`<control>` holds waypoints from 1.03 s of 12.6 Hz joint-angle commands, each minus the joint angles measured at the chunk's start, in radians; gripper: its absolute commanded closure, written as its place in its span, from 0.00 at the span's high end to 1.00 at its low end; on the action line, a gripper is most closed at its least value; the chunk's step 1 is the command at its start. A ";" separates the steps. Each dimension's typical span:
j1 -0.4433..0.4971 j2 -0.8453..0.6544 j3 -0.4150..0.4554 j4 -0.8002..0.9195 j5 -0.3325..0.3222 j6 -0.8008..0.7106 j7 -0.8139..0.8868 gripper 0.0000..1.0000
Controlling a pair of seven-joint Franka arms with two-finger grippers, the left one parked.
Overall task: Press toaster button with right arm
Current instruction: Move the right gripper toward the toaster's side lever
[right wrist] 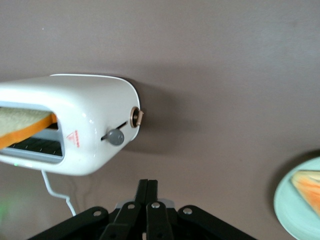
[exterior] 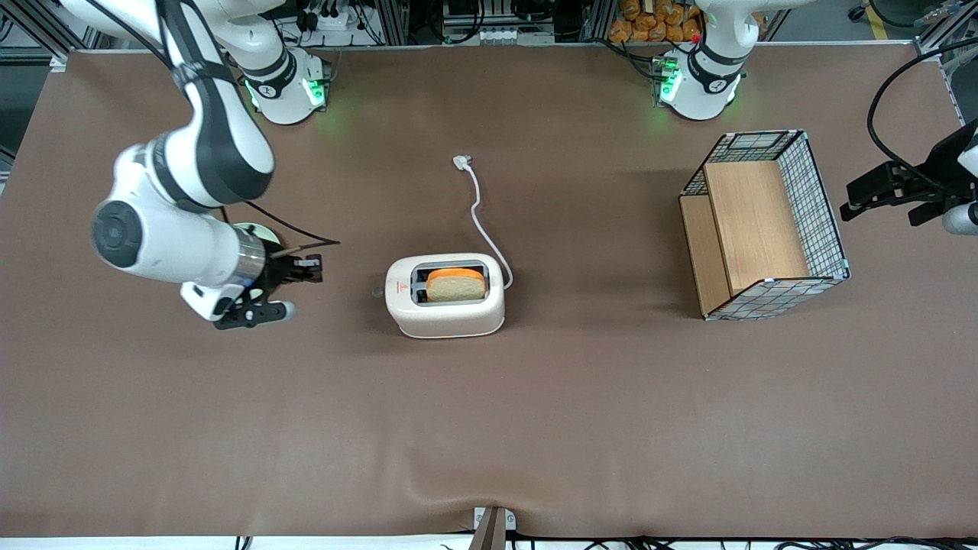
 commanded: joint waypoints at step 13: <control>0.003 0.100 -0.008 -0.049 0.322 0.107 -0.068 0.00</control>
